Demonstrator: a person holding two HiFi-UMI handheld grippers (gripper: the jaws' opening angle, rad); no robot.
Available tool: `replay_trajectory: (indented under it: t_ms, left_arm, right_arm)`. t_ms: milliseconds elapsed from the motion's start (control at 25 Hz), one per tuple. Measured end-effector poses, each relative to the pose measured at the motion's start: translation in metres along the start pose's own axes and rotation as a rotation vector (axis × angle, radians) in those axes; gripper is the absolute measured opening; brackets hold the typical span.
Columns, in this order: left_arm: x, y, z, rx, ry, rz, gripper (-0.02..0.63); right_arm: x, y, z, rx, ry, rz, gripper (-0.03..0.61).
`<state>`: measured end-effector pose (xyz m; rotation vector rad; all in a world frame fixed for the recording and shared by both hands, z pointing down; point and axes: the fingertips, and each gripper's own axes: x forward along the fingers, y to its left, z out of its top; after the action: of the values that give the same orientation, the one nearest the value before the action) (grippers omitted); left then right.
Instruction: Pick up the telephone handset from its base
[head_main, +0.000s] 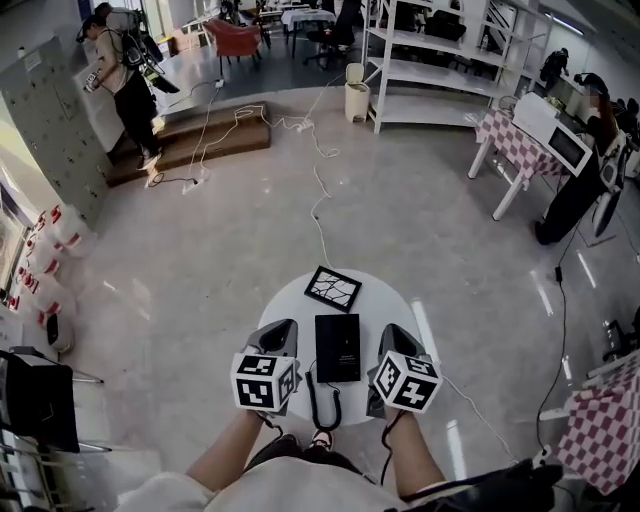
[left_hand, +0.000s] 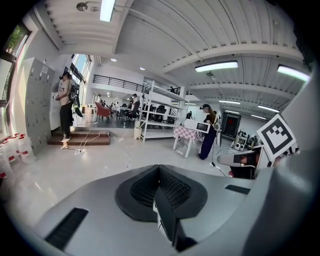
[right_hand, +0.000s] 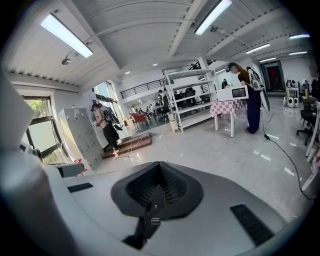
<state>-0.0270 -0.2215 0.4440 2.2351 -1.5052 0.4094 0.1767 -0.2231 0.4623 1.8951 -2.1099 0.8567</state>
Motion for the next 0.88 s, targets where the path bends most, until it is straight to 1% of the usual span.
replay_trajectory:
  t_ms: [240,400,600,720,880]
  left_arm:
    - [0.015,0.013,-0.035,-0.052,0.061,-0.006,0.017]
    - [0.019,0.017,-0.073,-0.080,0.134,-0.013,0.017]
    - [0.027,0.028,-0.108,-0.114,0.165,-0.008,0.017]
    - [0.021,0.032,-0.134,-0.153,0.213,0.000,0.017]
    - [0.035,0.035,-0.151,-0.178,0.232,-0.017,0.017]
  right_arm:
    - [0.013,-0.010,-0.036,-0.021,0.082,-0.045,0.023]
    - [0.010,-0.021,-0.073,0.005,0.140,-0.076,0.023]
    - [0.018,-0.033,-0.090,0.033,0.121,-0.097,0.023]
    - [0.013,-0.034,-0.106,0.043,0.143,-0.110,0.023]
    - [0.028,-0.034,-0.120,0.033,0.157,-0.113,0.023]
